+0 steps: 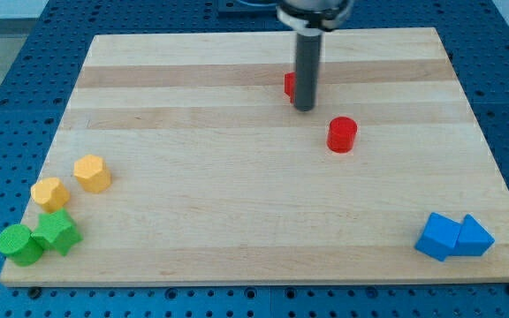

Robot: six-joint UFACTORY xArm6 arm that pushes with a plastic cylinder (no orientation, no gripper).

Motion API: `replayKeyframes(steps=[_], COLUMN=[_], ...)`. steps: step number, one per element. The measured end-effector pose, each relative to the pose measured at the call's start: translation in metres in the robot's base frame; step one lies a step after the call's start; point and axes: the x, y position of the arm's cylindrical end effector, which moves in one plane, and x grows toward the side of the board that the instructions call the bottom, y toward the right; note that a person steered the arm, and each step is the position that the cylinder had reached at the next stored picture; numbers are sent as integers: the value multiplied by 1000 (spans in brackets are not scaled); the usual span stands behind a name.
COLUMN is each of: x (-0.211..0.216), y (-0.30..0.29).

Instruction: Push the red star to the center right of the board

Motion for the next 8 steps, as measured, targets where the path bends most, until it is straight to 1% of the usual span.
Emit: replayKeyframes(steps=[1, 2, 3, 4, 5, 6, 7, 8], x=[0, -6, -30, -43, -42, -28, -10, -10], y=[-24, -85, -107, -84, -29, 26, 56, 59])
